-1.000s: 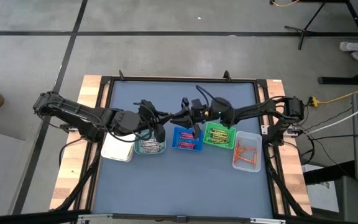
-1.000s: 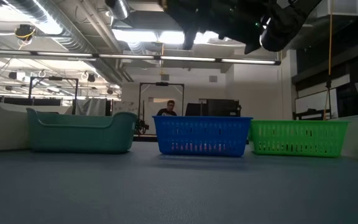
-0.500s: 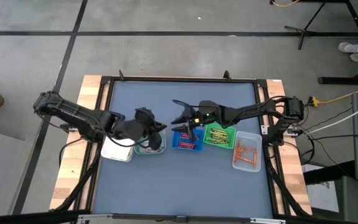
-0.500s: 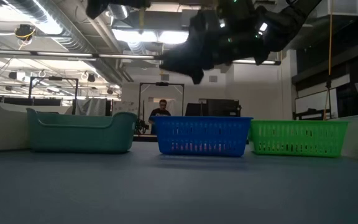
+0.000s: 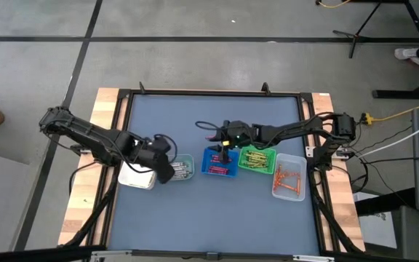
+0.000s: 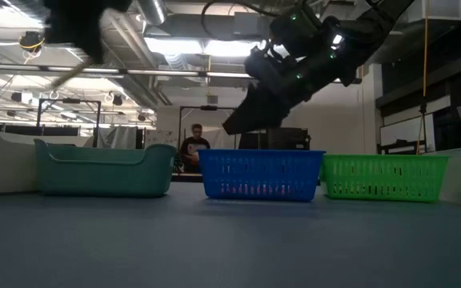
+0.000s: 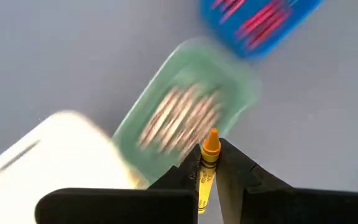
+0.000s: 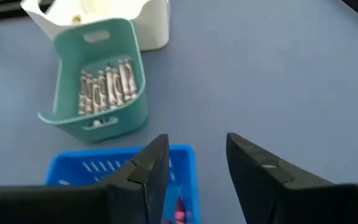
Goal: Sort crayons
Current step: Put the yellow crayon into the white bin, then put the red crayon into the blue bin
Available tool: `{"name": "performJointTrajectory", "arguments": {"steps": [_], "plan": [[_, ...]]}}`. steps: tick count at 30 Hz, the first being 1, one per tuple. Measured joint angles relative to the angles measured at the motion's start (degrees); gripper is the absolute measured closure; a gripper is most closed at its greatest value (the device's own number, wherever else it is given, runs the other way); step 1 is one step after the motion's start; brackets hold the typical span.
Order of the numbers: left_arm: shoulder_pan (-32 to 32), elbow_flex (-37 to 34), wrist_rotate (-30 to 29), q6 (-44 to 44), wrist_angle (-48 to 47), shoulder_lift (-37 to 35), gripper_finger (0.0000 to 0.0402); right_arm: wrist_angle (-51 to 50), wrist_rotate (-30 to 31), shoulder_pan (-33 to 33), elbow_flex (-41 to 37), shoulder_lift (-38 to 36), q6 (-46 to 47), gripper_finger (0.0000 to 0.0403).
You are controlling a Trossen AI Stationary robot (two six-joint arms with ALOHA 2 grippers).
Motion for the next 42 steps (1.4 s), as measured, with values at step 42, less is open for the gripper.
{"name": "performJointTrajectory", "arguments": {"steps": [42], "plan": [[0.02,0.00,2.48,-10.76,-24.98,0.11,0.0313,-0.93,1.61,0.02,0.00,0.00,-0.38,0.0243]]}}
